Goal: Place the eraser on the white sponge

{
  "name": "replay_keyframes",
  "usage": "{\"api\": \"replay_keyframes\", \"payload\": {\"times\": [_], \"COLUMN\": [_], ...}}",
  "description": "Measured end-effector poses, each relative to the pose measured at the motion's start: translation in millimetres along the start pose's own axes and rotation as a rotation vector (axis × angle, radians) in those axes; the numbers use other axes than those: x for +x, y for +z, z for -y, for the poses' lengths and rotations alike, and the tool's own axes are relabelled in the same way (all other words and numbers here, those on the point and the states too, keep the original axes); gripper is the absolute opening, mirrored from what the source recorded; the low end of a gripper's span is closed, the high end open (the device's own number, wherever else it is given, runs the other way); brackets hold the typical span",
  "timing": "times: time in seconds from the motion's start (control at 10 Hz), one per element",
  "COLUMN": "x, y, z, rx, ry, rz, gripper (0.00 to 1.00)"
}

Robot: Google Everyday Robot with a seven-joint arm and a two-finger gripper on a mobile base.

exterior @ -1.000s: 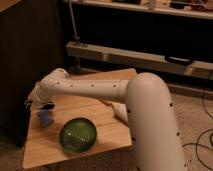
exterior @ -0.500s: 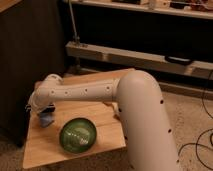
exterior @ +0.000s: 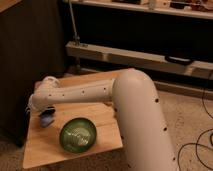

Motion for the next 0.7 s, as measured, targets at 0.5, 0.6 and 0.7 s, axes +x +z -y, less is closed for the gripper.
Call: {"api": "replay_keyframes", "payload": {"times": [0.5,0.6,0.7], "x": [-10.3,-10.1,-13.4], "y": [9.6,10.7,10.0], "z": [5.2,5.5,4.7], "rx": [-0.009,-0.009,-0.010], "ry": [-0.017,-0.019,-0.015], "rz": [0.134,0.150,0.153], "gripper": [0.80,0.80,0.80]}}
